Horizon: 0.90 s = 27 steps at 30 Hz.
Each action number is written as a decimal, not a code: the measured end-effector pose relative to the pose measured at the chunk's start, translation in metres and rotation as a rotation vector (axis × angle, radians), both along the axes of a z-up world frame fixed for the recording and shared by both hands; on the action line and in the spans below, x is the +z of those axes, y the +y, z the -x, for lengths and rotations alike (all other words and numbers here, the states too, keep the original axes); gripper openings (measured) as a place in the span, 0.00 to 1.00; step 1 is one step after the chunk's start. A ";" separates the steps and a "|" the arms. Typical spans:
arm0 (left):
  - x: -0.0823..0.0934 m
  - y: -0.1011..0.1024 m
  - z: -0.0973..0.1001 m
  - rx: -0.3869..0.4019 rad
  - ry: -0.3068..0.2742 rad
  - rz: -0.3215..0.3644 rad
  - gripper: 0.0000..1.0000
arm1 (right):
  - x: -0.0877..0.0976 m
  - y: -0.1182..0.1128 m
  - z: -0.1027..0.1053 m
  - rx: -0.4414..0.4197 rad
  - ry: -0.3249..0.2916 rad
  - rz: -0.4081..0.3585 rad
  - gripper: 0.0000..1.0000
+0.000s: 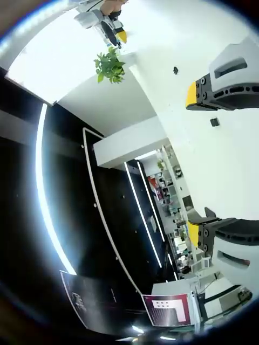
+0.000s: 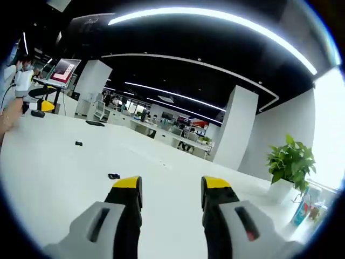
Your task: Snap the two parts of the plastic buckle together until the buckle closes and remains connected.
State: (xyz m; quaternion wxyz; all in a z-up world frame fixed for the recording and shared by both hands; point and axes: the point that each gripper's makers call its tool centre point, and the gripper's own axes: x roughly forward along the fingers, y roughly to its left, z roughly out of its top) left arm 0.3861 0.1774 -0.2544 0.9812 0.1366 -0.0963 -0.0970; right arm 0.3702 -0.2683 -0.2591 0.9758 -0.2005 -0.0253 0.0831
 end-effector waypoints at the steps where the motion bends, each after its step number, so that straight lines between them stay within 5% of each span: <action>1: 0.000 0.000 0.000 0.001 -0.001 0.001 0.82 | 0.000 0.000 0.000 -0.001 0.001 0.000 0.44; 16: 0.000 0.002 0.002 0.007 0.004 0.003 0.82 | 0.000 -0.002 0.003 -0.010 0.000 0.007 0.44; 27: -0.002 -0.001 0.003 0.003 0.012 -0.007 0.82 | 0.006 0.012 0.007 0.063 -0.025 -0.015 0.36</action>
